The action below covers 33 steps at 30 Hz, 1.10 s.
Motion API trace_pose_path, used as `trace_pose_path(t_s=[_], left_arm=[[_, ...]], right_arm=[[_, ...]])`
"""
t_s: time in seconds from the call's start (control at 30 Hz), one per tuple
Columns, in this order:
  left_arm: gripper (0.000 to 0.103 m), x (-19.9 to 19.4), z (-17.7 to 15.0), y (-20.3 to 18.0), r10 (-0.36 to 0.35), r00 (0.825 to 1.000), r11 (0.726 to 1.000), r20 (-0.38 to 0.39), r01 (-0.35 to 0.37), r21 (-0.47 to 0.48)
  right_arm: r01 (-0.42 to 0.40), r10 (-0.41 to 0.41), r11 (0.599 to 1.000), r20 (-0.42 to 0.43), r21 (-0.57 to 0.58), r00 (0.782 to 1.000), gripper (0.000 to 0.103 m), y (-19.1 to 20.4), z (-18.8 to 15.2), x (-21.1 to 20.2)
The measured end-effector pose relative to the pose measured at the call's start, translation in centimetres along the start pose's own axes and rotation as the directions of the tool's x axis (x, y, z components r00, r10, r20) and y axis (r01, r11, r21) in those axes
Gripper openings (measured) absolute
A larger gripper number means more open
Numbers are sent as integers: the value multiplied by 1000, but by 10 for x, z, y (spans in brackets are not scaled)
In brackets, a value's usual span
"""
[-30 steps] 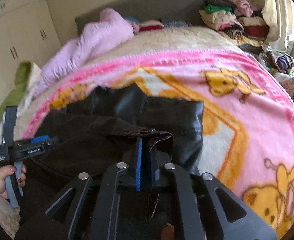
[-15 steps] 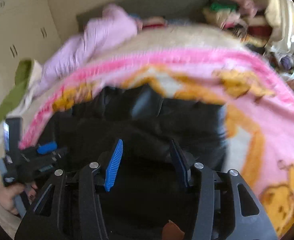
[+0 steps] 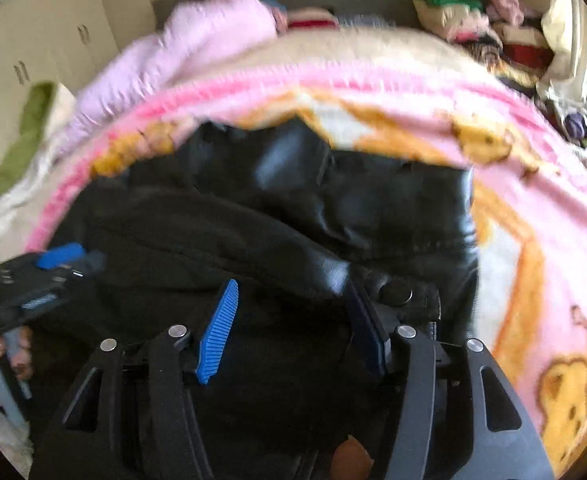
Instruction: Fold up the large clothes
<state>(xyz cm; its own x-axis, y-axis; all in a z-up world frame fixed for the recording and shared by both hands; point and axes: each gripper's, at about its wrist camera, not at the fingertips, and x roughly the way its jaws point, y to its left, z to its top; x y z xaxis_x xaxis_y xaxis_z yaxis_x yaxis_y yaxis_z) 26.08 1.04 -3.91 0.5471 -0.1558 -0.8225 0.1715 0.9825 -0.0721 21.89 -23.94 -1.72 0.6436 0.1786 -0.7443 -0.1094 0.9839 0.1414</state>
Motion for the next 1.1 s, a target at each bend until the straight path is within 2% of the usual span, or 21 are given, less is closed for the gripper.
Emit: trace_pose_path(t_s=[0.03,0.2,0.43,0.6,0.63,0.73,0.87,0.93,1.0,1.1], left_arm=[[58,-5,-1,0,-9,1000,1000,4,9,-3],[64,-29,-6,-3,-21,999,1000,39,21,1],[67,-48,-14,-7,-23,999,1000,43,23,13],[67,-41,-23,-8,-17,1000,1000,8,17,2],[68,-32,-28,-7,0,1000,1000,-26,0,0],[68,-11,-39,-3,-4,998,1000,-67,4,0],[69,-9,-45,-5,11,999,1000,-43,-10,12],[68,-9,-45,-3,2,999,1000,-44,-2,2],[68,-9,-44,-1,-14,999,1000,-42,14,-8],[68,-11,-45,1,-27,999,1000,-40,26,-14]], right_arm=[[-7,7,1000,15,-1,1000,60,2,-3,-10],[-8,9,1000,40,-21,999,61,10,-23,-33],[-2,3,1000,74,-15,997,62,19,-34,-49],[-14,16,1000,104,-24,994,65,28,-31,-58],[-22,24,1000,108,-23,994,66,30,-31,-60],[-26,29,999,117,-25,993,66,34,-30,-62],[-36,39,999,125,-28,991,68,38,-28,-62],[-24,27,999,107,-25,994,70,37,-27,-54],[28,-28,999,46,-17,999,70,33,-29,-36],[114,-112,993,-115,13,987,70,20,-40,1]])
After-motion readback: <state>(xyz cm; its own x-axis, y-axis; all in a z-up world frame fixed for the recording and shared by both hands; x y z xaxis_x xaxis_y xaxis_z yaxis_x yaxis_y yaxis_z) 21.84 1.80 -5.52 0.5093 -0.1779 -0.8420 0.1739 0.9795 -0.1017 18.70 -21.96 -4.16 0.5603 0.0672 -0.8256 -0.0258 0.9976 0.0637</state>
